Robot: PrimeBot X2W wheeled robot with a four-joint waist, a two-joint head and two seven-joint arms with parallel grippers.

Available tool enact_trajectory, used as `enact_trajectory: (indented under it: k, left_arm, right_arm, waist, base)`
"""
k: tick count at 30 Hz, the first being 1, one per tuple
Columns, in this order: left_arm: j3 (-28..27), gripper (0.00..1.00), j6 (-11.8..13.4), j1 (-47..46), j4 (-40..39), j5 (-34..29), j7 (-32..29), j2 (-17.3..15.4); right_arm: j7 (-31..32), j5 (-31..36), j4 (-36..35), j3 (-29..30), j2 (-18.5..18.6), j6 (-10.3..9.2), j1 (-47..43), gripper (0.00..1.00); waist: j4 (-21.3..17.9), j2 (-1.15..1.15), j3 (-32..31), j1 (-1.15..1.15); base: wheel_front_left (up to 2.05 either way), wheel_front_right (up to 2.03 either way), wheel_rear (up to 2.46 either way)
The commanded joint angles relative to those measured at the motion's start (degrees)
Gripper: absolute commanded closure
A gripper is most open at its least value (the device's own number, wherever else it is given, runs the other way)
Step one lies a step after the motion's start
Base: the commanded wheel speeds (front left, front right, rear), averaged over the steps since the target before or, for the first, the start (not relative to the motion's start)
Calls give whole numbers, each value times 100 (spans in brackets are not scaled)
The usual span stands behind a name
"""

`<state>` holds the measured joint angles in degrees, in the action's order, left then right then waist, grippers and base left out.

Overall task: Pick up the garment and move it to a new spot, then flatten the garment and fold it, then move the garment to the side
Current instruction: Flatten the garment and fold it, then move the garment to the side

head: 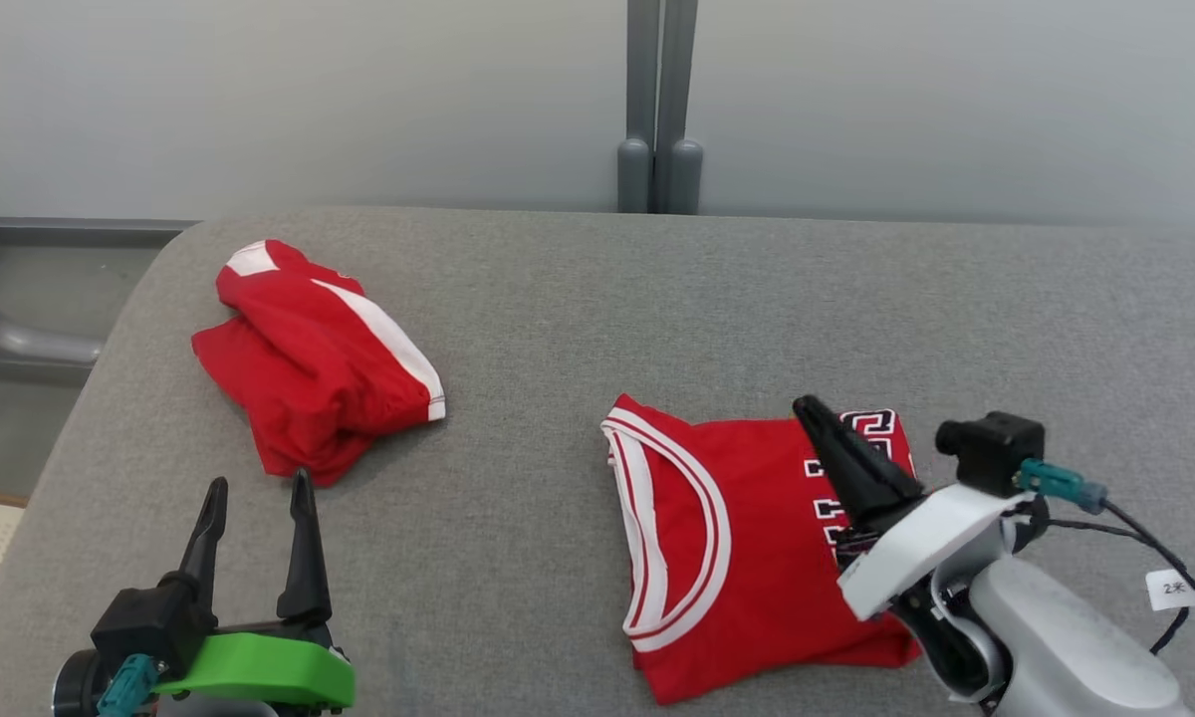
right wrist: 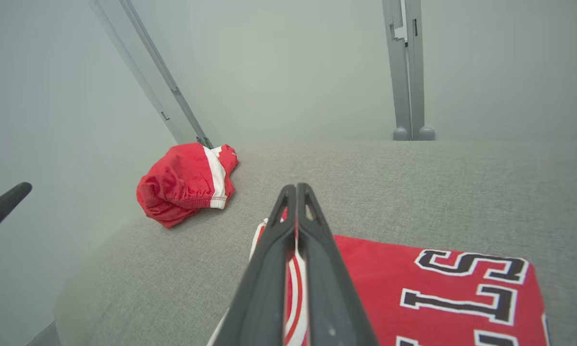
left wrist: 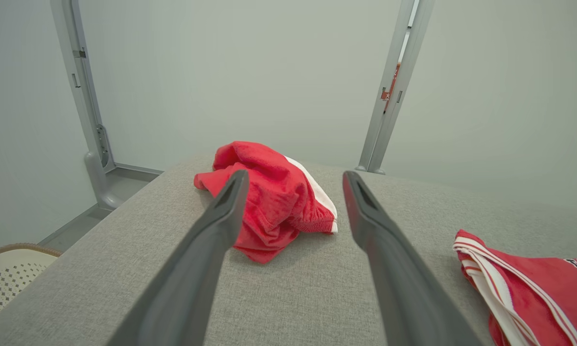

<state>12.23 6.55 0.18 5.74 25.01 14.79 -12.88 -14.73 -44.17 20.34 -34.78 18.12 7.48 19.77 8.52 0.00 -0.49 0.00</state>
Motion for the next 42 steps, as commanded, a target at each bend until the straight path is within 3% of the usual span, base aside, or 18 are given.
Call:
enact_trajectory:
  k: [1, 5, 12, 19, 28, 42]
  left_arm:
    - [-48, 0, 36, 61, -44, 31, 27, -48]
    - [-121, 0, 63, 96, -118, 30, 35, -65]
    - [-201, 0, 47, 134, -126, -51, 38, -47]
    - [-165, 0, -67, 54, -34, -304, 43, 29]
    - [-283, 0, -253, 23, 122, -555, 40, 238]
    - [-425, 0, -448, -14, 241, -725, 41, 432]
  right_arm:
    - [-36, 126, -108, 181, 111, 3, 50, 0]
    - [-44, 479, -414, 779, 236, 3, -19, 0]
    - [-45, 1163, -961, 1981, 25, 3, -569, 0]
    - [-46, 1657, -1072, 2585, -168, 3, -1246, 0]
    - [-47, 1919, -1012, 2641, -354, 3, -1452, 0]
    - [91, 1845, -522, 2434, -236, 3, -1188, 0]
  waist:
    - [-206, 0, -65, 0]
    - [-401, 0, -64, 0]
    - [-671, 0, -68, 0]
    - [-795, 0, -39, 0]
    - [-929, 0, -7, 0]
    - [-773, 0, 7, 0]
  base:
    - [0, 0, 0]
    - [0, 0, 0]
    - [0, 0, 0]
    - [0, 0, 0]
    - [0, 0, 0]
    - [0, 0, 0]
